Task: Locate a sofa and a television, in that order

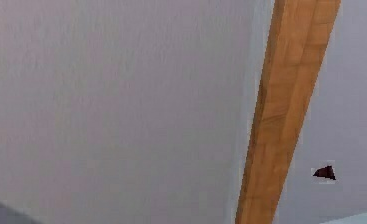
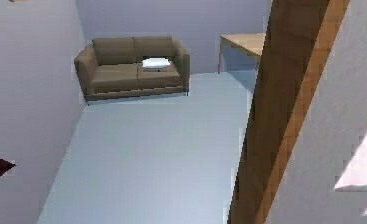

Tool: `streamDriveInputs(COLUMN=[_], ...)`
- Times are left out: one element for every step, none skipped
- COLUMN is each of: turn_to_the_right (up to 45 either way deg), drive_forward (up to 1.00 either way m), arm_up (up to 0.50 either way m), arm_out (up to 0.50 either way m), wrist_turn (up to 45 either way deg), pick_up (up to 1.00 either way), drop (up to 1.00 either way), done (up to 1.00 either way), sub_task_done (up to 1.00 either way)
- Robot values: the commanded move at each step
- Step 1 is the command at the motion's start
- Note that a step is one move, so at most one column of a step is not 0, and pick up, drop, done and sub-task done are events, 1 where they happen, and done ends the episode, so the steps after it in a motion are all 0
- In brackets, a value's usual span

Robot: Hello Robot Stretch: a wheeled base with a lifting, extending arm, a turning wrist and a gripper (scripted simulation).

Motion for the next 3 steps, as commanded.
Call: streamDriveInputs(turn_to_the_right=[45.0,33.0,0.0], drive_forward=[0.00,0.00,0.65], arm_up=[0.00,0.00,0.00], arm_out=[0.00,0.00,0.00], wrist_turn=[0.0,0.0,0.0], pick_up=[0.00,0.00,0.00], drop=[0.00,0.00,0.00], done=[0.00,0.00,0.00], sub_task_done=[0.00,0.00,0.00])
